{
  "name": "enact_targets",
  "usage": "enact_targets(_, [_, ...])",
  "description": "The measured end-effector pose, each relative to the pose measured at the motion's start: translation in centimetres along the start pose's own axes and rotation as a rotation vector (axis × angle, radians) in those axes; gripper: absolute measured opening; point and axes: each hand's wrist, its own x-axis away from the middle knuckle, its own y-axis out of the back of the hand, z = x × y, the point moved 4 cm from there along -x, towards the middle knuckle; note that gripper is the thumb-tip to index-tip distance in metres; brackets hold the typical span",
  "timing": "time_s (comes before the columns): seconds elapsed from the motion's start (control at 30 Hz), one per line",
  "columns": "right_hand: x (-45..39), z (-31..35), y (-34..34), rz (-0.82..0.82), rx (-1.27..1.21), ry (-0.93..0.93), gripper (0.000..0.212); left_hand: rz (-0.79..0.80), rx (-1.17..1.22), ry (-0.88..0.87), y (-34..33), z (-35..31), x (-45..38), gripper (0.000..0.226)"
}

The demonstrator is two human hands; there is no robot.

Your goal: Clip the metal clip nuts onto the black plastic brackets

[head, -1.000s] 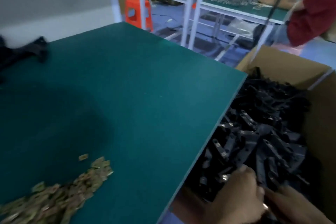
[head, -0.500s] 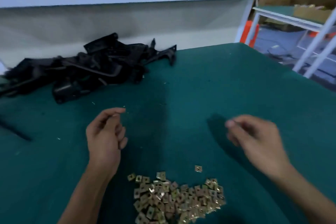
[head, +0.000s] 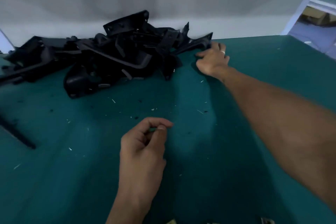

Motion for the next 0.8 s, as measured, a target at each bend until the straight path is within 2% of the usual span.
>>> enact_targets(0.1, [-2.3, 0.2, -0.7, 0.010, 0.148, -0.004, 0.046, 0.030, -0.024, 0.007, -0.1, 0.1, 0.0, 0.024])
enact_targets(0.2, [-2.3, -0.2, 0.1, -0.084, 0.266, 0.020, 0.043, 0.023, -0.022, 0.009, -0.2, 0.1, 0.1, 0.025])
enact_targets(0.3, [-0.7, -0.6, 2.0, -0.189, 0.430, 0.088, 0.027, 0.030, -0.051, -0.002, 0.0, 0.1, 0.0, 0.025])
enact_targets(0.37, [1.1, -1.1, 3.8, -0.215, 0.437, 0.105, 0.021, 0.037, -0.058, -0.012, -0.1, -0.1, 0.0, 0.025])
enact_targets(0.43, [3.2, -1.5, 5.8, -0.228, 0.405, 0.188, 0.024, 0.023, -0.063, -0.021, -0.2, -0.2, 0.1, 0.025])
enact_targets(0.5, [5.9, -1.4, 7.9, -0.220, 0.334, 0.357, 0.029, 0.004, -0.070, -0.034, -0.3, -0.4, 0.1, 0.026])
enact_targets(0.57, [9.6, -1.0, 10.0, -0.214, 0.237, 0.525, 0.025, -0.001, -0.070, -0.055, -0.4, -0.7, 0.1, 0.025])
enact_targets(0.63, [13.7, -0.8, 11.7, -0.210, 0.078, 0.621, 0.030, -0.043, -0.074, -0.093, -0.5, -1.0, 0.3, 0.022])
enact_targets(0.7, [17.2, -0.7, 13.2, -0.169, -0.091, 0.610, 0.047, -0.138, -0.104, -0.203, -0.4, -1.8, 0.7, 0.020])
enact_targets(0.8, [21.3, -0.1, 13.8, -0.030, -0.219, 0.611, 0.066, -0.278, -0.366, -0.567, -0.9, -4.0, 2.5, 0.006])
